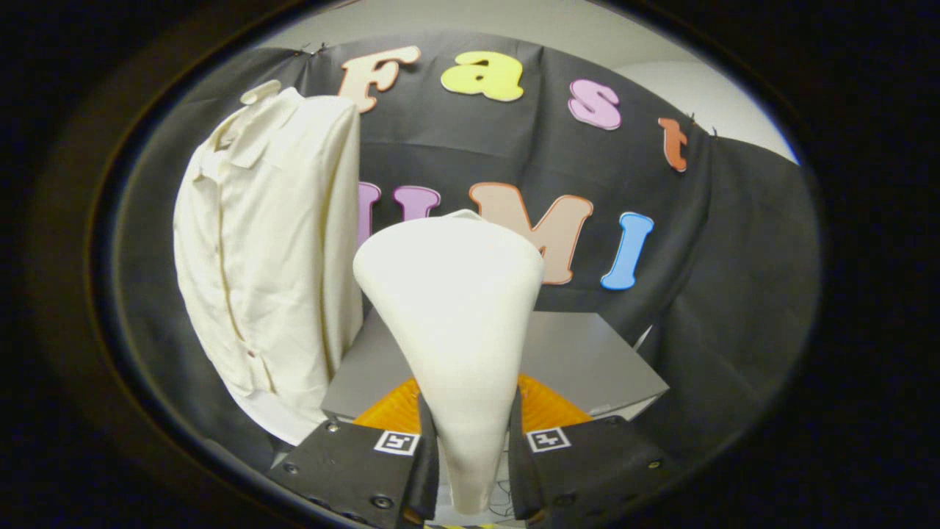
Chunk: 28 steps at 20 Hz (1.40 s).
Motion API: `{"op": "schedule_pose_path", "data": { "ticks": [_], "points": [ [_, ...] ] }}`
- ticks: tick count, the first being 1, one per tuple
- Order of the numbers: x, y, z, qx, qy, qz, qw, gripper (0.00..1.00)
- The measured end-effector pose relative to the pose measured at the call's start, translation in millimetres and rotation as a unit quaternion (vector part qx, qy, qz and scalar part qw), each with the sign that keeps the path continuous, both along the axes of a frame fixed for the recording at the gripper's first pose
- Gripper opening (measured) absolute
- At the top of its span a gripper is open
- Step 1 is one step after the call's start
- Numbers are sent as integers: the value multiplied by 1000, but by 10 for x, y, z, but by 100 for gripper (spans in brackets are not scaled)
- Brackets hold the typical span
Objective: Iron the clothes twice with a garment steamer, once on the left side and once on the right side.
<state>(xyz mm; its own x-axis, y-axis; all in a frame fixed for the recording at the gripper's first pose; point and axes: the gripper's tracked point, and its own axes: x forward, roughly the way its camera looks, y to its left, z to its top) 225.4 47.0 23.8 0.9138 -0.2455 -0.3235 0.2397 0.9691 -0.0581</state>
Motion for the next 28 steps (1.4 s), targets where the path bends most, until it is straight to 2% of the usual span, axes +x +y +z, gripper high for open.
{"op": "schedule_pose_path", "data": {
  "ticks": [6, 11, 18, 28],
  "points": [
    [-658, 827, 597, -6, -63, 31, 997, 38],
    [-739, 1527, 999, -4, -88, 64, 994, 38],
    [-383, 2252, 1272, 30, -102, 99, 989, 38],
    [565, 3315, 1265, 53, -95, 147, 983, 38]
  ]
}}
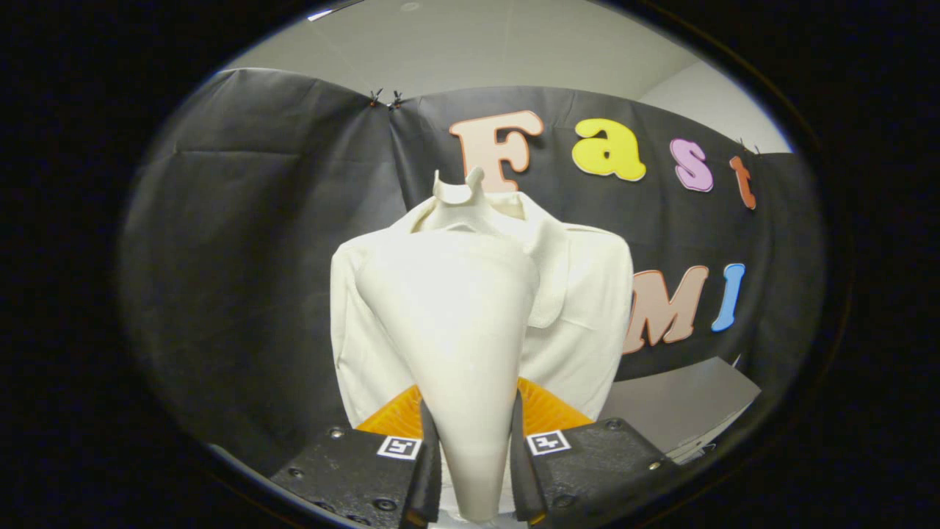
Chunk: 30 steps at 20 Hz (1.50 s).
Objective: Iron the clothes twice with a garment steamer, once on the left side and once on the right side.
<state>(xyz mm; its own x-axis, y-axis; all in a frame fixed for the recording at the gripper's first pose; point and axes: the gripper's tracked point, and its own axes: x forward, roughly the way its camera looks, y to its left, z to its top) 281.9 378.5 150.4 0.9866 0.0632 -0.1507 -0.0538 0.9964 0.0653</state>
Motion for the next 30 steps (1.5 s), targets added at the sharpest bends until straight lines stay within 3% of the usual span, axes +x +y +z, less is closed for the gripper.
{"op": "schedule_pose_path", "data": {
  "ticks": [9, 19, 30],
  "points": [
    [608, 406, -594, -48, 70, 7, 996, 38],
    [783, 471, -1168, -98, 90, -29, 991, 38],
    [871, 493, -2022, -143, 147, -32, 978, 39]
  ]
}}
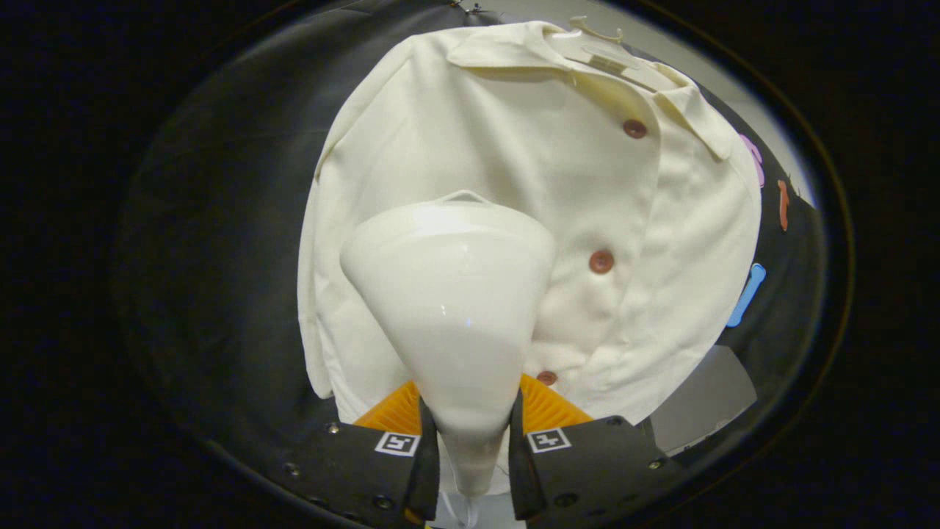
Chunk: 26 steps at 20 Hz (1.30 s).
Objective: Iron the clothes twice with a garment steamer, once on the left side and once on the right side.
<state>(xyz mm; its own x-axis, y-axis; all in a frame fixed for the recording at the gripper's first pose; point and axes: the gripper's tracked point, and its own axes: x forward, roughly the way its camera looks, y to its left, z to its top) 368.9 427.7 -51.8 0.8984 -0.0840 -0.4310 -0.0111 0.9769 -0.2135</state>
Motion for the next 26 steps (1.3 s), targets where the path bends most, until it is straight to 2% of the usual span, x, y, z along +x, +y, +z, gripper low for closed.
{"op": "schedule_pose_path", "data": {
  "ticks": [14, 18, 26],
  "points": [
    [9, 167, -1192, -32, 70, 11, 997, 39],
    [-59, 144, -1514, -60, 102, 16, 993, 39],
    [-167, 63, -1799, -78, 129, 48, 987, 39]
  ]
}}
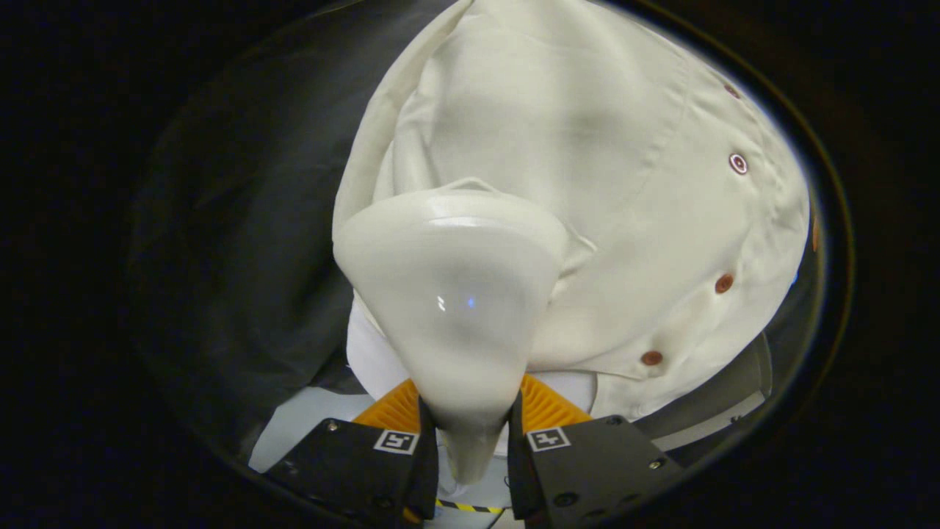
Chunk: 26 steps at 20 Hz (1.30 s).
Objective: Iron the clothes twice with a garment steamer, once on the left side and once on the right side.
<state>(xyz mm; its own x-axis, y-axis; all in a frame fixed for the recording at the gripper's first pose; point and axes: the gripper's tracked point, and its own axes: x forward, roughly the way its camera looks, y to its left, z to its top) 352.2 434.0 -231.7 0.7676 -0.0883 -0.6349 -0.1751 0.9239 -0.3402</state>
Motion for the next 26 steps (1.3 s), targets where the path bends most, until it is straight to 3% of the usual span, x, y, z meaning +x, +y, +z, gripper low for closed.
{"op": "schedule_pose_path", "data": {
  "ticks": [6, 16, 21, 26],
  "points": [
    [-378, -198, 506, 37, -66, -15, 997, 39],
    [-962, -1006, 1937, 94, -176, -75, 977, 39],
    [-939, -1357, 2479, 99, -208, -75, 970, 38],
    [-779, -1674, 2957, 128, -218, -110, 961, 38]
  ]
}}
